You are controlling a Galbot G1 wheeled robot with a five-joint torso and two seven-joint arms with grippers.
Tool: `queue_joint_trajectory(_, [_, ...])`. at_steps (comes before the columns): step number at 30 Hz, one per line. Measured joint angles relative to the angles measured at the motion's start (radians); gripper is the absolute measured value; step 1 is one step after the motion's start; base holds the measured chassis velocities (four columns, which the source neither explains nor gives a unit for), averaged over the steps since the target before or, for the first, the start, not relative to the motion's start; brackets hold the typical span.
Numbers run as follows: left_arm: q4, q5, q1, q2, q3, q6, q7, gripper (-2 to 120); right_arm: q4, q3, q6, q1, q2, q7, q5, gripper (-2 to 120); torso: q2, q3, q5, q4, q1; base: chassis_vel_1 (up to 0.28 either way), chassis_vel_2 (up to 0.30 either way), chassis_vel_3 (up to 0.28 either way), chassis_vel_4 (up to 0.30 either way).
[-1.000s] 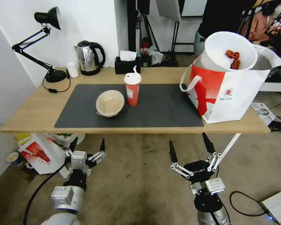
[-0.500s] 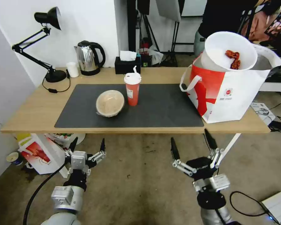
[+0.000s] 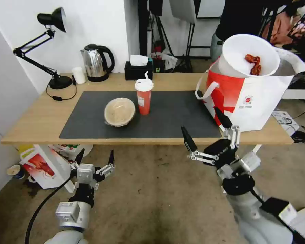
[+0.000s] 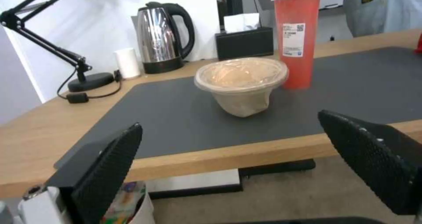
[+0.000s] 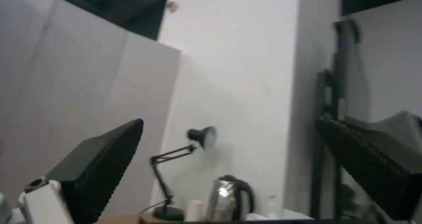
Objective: Pick up the trash from the table and place it into the takeout bag.
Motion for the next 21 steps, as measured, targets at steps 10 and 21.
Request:
queue_joint_trajectory(10, [0.0,0.0,0.0,0.0,0.0,0.0,0.0,100,-0.097,-0.06,-0.058,0.25,-0.164,-0.175,0.242,100,0.0,0.0,-0.0001,0.0001,0.0,0.0,0.0,0.0,0.0])
queue_joint_trajectory(21, [0.0,0.0,0.0,0.0,0.0,0.0,0.0,100,-0.231,-0.282,-0.191,0.637,-0.237,-0.264,0.554,100,0.0,0.0,-0.0002,0.0002,0.0,0.0,0.0,0.0,0.0])
